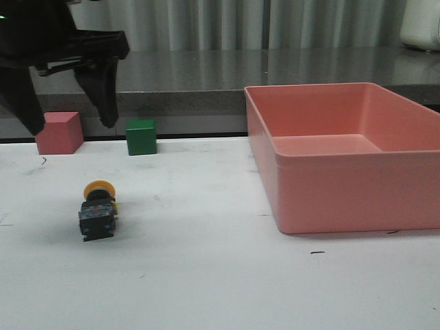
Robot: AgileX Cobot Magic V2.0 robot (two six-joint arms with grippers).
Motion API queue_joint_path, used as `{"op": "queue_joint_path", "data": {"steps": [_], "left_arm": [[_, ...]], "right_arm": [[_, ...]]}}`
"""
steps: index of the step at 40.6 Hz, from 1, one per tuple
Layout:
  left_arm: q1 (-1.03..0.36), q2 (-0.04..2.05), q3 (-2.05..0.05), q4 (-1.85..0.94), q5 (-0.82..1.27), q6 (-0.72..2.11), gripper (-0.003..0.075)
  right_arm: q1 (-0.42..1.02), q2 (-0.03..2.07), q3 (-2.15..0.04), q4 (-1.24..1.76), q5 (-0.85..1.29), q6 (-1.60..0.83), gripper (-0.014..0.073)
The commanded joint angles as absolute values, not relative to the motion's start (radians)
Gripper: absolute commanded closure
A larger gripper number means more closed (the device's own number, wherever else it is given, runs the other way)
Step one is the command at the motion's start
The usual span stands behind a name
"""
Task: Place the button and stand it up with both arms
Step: 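Lower the left gripper and grasp the button by its yellow cap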
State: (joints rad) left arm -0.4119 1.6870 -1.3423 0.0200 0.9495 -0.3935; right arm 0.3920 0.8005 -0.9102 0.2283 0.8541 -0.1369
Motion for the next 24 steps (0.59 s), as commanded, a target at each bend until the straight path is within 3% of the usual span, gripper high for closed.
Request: {"op": "queue_joint_path", "data": {"steps": [1, 24], "left_arm": [[-0.42, 1.699, -1.41, 0.048, 0.944, -0.48, 0.0156], [-0.408, 1.903, -1.475, 0.061, 0.904, -0.602, 0.0156]], "right_arm": [[0.384, 0.793, -0.934, 0.246, 0.788, -0.145, 0.0171], [0.384, 0.793, -0.934, 0.246, 0.788, -0.145, 0.0171]]}}
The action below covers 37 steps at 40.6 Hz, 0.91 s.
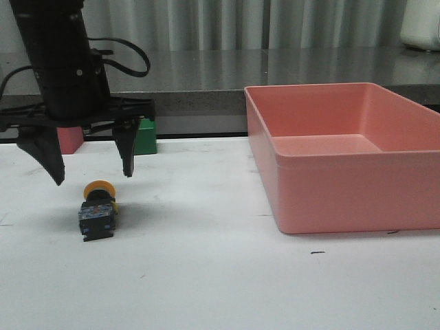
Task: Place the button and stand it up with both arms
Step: 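Lower the left gripper and grasp the button by its yellow cap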
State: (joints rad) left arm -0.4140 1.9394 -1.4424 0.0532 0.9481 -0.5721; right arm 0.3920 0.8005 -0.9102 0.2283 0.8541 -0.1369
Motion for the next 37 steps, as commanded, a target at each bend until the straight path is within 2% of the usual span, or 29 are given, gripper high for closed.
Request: {"op": "queue_joint_path", "data": {"steps": [1, 20, 37], "left_arm": [[-0.406, 1.909, -1.475, 0.061, 0.896, -0.602, 0.0156], [-0.381, 1.988, -1.475, 0.013, 0.803, -0.618, 0.0156], [-0.381, 2.018, -1.475, 0.011, 0.84, -0.618, 0.0156]], "right_arm": [[0.384, 0.793, -0.934, 0.246, 0.788, -0.145, 0.0171], [0.384, 0.793, -0.934, 0.247, 0.788, -0.145, 0.0171], [0.384, 0.793, -0.934, 0.247, 0.788, -0.145, 0.0171]]}}
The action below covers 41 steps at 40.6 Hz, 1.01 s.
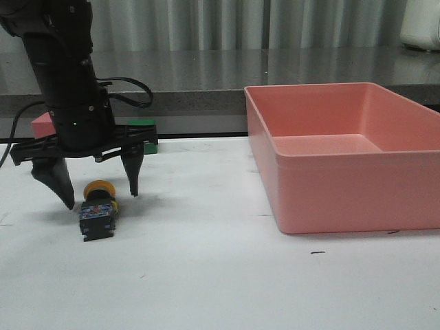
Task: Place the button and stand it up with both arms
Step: 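Lower the left gripper and grasp the button by its yellow cap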
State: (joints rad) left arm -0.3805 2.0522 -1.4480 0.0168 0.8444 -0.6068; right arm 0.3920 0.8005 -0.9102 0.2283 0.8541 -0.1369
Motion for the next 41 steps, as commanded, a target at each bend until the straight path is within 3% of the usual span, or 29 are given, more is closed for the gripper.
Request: {"op": "queue_joint_path", "data": {"steps": [1, 8, 20, 41], "left_arm": [[-0.381, 2.022, -1.475, 0.009, 0.843, -0.618, 0.0156], [-0.381, 2.041, -1.475, -0.006, 0.841, -0.616, 0.0186], [-0.381, 2.041, -1.475, -0.049, 0.867, -0.571, 0.0412], [-0.381, 1.986, -1.513, -0.075, 0.908, -0.511, 0.0427]], "right_arm": [[0.384, 0.793, -0.934, 0.247, 0.788, -0.145, 0.0171], [0.384, 0.793, -0.934, 0.247, 0.788, -0.145, 0.0171], [0.384, 0.793, -0.934, 0.247, 0.788, -0.145, 0.0171], [0.384, 0.793, -0.934, 0.247, 0.788, -0.145, 0.0171]]}}
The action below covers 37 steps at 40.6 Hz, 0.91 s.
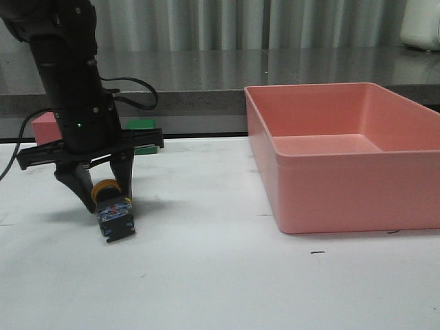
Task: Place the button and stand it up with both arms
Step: 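Lower the left gripper and grasp the button by its yellow cap, then lift the button with the left gripper and rotate it upright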
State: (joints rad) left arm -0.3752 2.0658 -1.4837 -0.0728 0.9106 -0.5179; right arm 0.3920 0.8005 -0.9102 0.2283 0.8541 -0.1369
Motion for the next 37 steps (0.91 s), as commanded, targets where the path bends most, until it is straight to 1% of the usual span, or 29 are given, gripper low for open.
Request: {"op": "queue_joint_path", "data": {"steps": [1, 14, 18, 25, 30, 37], "left_arm": [[-0.381, 1.981, -1.513, -0.069, 0.908, -0.51, 0.0427], [-0.381, 1.901, -1.513, -0.008, 0.872, -0.452, 0.0427], [-0.383, 1.871, -1.513, 0.063, 0.854, -0.452, 0.0427], [-0.451, 1.808, -1.506, 0.255, 0.818, -0.462, 0.0427], [-0.486, 1.766, -1.473, 0.284, 0.704, -0.466, 0.0427], [-0.49, 1.671, -1.329, 0.328, 0.469, -0.466, 0.0427]], "right_arm": [[0.384, 0.793, -0.934, 0.247, 0.788, -0.145, 0.0171], [0.384, 0.793, -0.934, 0.247, 0.788, -0.145, 0.0171], [0.384, 0.793, -0.934, 0.247, 0.788, -0.145, 0.0171], [0.384, 0.793, -0.934, 0.247, 0.789, -0.145, 0.0171], [0.384, 0.793, -0.934, 0.247, 0.789, -0.145, 0.0171], [0.384, 0.793, -0.934, 0.247, 0.789, -0.145, 0.0171]]}}
